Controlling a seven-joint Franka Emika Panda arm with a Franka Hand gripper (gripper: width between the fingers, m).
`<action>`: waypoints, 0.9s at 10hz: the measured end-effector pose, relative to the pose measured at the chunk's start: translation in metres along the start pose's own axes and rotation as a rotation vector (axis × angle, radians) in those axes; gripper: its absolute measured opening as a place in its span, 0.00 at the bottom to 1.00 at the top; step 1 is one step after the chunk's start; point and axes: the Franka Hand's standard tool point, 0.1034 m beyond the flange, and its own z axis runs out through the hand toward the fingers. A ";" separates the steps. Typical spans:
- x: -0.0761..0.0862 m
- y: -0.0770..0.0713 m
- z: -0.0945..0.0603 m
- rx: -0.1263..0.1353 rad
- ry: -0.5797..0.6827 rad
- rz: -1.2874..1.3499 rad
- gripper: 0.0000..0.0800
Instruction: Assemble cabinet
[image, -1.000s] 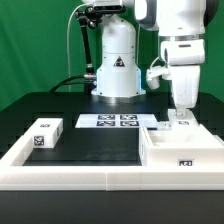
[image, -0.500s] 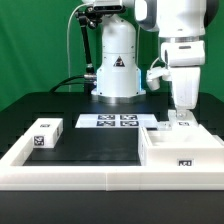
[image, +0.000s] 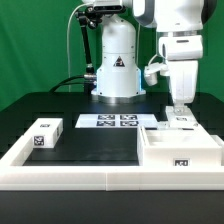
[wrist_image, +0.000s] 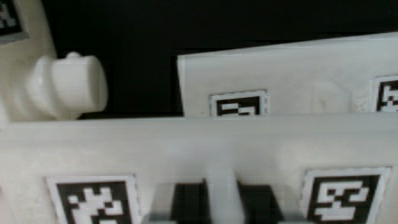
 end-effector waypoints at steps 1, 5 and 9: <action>0.000 -0.001 0.001 0.002 0.000 0.001 0.09; -0.002 -0.001 0.004 0.007 0.000 0.004 0.09; -0.003 0.001 0.005 0.010 0.000 0.008 0.09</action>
Offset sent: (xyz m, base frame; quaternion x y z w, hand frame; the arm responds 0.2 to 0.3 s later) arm 0.0027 -0.0028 0.0044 -0.0049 0.0077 -0.0069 0.9999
